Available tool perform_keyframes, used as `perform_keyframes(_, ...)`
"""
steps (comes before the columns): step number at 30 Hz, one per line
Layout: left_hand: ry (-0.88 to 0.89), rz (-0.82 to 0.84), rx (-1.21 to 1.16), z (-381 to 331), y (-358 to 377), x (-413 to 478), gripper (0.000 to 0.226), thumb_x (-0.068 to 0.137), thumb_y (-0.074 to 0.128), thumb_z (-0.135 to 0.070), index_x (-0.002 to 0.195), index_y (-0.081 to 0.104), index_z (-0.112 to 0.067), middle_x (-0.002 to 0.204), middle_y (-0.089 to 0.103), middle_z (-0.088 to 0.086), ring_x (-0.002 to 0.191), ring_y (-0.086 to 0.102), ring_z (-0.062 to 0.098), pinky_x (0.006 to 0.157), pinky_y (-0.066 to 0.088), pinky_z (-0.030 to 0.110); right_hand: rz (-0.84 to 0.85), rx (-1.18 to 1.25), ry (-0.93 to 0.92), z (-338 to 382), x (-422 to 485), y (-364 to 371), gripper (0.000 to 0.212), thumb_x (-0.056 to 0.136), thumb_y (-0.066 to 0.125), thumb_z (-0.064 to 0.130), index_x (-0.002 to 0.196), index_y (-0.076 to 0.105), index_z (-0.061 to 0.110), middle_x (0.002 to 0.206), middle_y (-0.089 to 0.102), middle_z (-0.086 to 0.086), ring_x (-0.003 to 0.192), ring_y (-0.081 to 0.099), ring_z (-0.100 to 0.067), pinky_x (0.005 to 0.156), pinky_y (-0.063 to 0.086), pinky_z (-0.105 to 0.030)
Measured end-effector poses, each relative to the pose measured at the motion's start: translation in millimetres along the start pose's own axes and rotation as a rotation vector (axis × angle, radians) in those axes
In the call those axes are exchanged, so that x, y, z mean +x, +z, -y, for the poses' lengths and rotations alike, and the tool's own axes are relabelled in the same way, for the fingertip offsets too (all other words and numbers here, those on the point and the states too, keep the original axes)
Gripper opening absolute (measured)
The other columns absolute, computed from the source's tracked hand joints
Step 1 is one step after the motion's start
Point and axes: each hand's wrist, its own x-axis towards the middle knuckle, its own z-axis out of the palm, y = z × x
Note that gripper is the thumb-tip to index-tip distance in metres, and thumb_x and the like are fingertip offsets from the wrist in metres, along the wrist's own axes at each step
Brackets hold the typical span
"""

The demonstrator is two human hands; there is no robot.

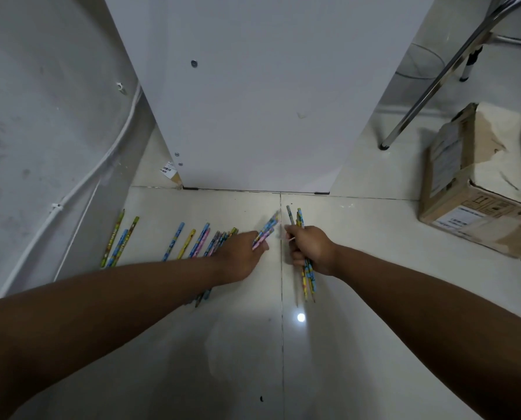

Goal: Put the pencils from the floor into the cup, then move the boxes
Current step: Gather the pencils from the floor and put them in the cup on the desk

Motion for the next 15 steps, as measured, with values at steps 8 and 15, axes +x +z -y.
perform_keyframes(8, -0.35, 0.317, -0.893, -41.0, -16.6, -0.4, 0.027, 0.106, 0.055, -0.015, 0.121, 0.066, 0.004, 0.11, 0.076, 0.023, 0.103, 0.076, 0.035, 0.097, 0.058, 0.051, -0.13, 0.131, -0.113, 42.6, -5.9, 18.4, 0.035, 0.106, 0.049, 0.026, 0.073, 0.053, 0.018, 0.081, 0.066, -0.005, 0.077, 0.055, -0.022, 0.069, 0.045, -0.035)
perform_keyframes(15, -0.39, 0.452, -1.199, -53.2, -32.7, 1.0, 0.036, 0.107, 0.044, -0.025, 0.112, 0.07, 0.0, 0.096, 0.074, 0.016, 0.075, 0.073, 0.026, 0.079, 0.062, 0.039, 0.02, 0.029, -0.197, 48.7, -13.3, 22.7, 0.032, 0.108, 0.048, 0.025, 0.11, 0.079, 0.016, 0.093, 0.08, -0.004, 0.063, 0.068, -0.017, 0.064, 0.055, -0.029)
